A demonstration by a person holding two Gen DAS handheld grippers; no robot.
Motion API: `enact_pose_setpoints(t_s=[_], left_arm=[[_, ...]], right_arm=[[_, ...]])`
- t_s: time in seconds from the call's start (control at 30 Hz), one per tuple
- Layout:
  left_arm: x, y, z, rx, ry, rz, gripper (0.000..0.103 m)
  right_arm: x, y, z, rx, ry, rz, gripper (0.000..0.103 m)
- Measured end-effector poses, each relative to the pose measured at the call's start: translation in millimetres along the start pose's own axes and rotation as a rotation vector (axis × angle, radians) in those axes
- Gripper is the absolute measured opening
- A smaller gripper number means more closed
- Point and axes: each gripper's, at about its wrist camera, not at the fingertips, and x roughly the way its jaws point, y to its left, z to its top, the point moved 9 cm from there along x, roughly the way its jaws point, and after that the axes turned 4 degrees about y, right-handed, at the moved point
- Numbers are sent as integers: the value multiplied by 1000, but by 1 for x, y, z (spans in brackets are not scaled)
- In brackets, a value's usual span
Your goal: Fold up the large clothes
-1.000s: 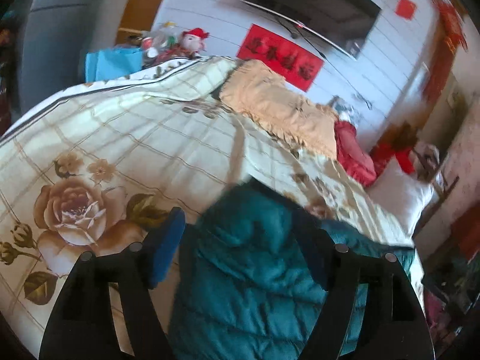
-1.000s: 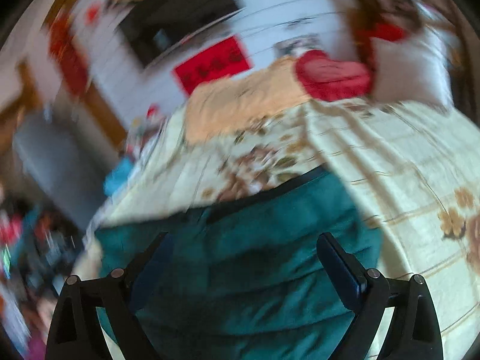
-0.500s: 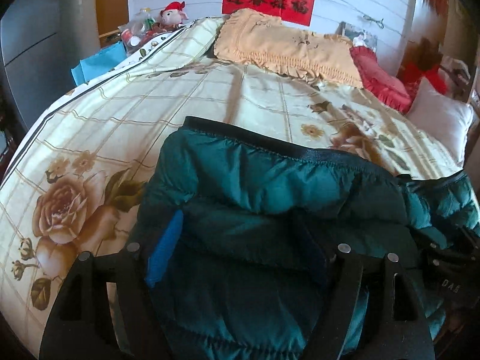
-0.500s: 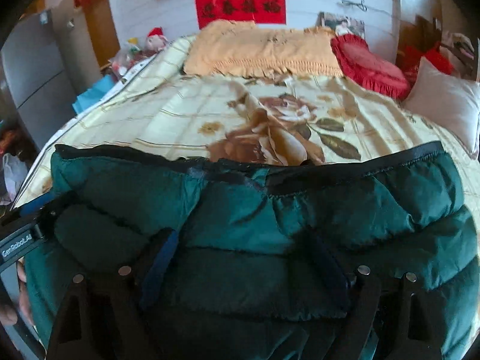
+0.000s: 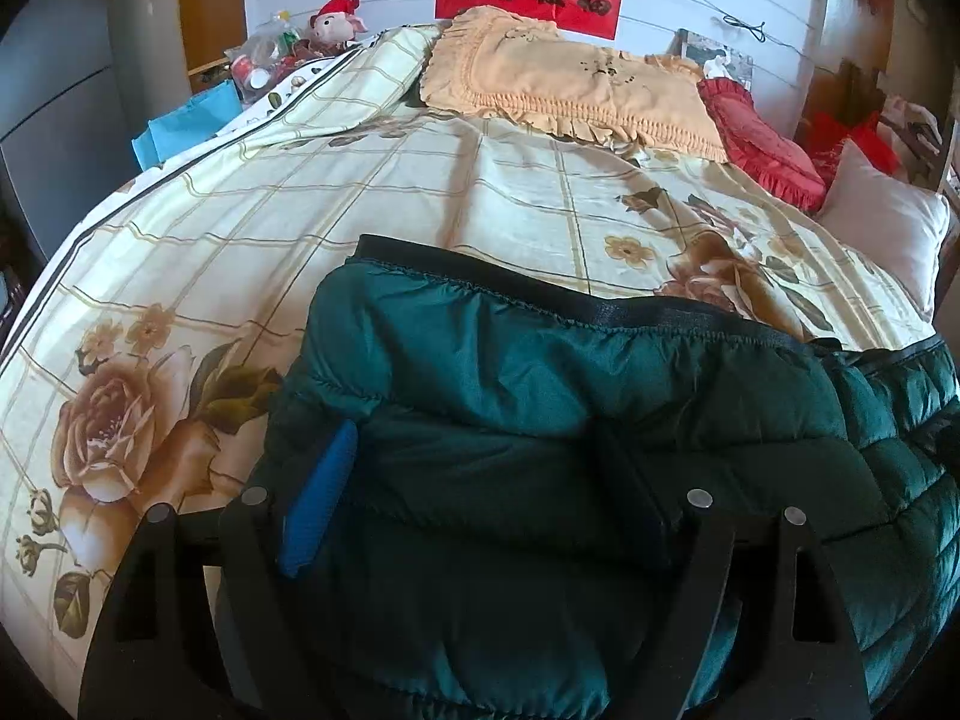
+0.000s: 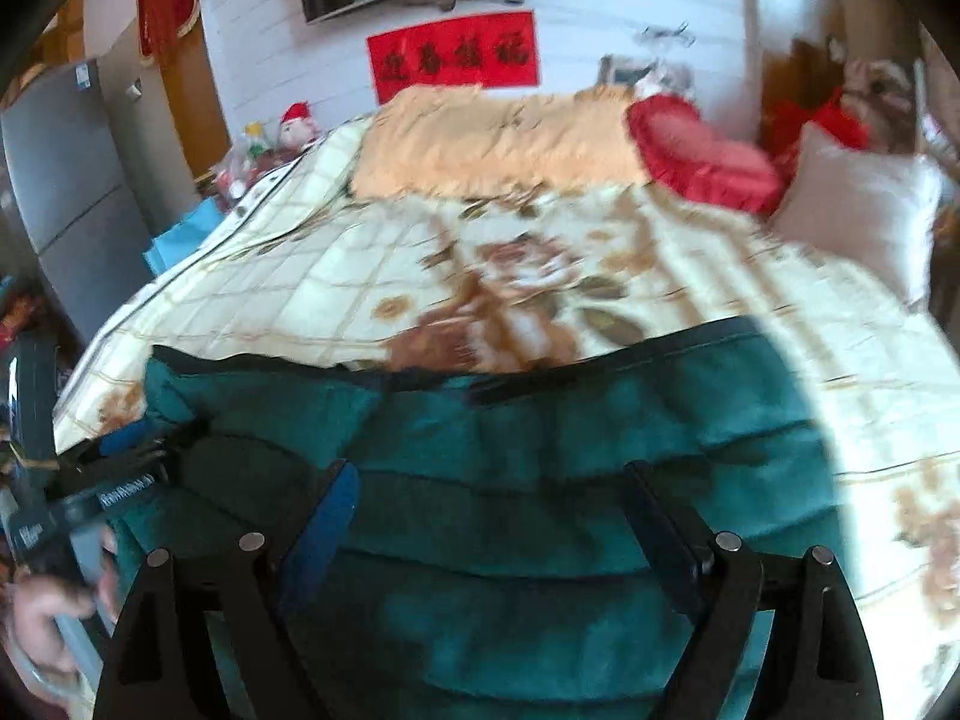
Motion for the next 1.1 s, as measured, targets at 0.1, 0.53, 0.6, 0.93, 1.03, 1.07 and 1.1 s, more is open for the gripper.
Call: enact_pose_setpoints(t_s=[0.1, 0.53, 0.6, 0.93, 1.03, 1.07, 1.1], left_arm=[[0, 1, 0, 1, 4, 0, 83], [13, -4, 3, 26, 47, 13, 88], [13, -4, 4, 26, 44, 10, 88], [0, -1, 0, 16, -1, 2, 88], [-8, 0, -2, 25, 0, 10, 88], [-12, 0, -4, 31, 1, 14, 88], [-17, 1, -5, 39, 0, 17, 88]], right_arm=[[0, -30, 0, 15, 5, -73, 87], [48, -73, -17, 92, 125, -150, 90], [29, -70, -15, 87, 102, -141, 90], [-43, -53, -63, 43, 22, -77, 90], [-20, -61, -81, 63, 98, -86, 94], [-16, -62, -81, 68, 95, -83, 97], [-15, -62, -80, 60, 91, -90, 97]])
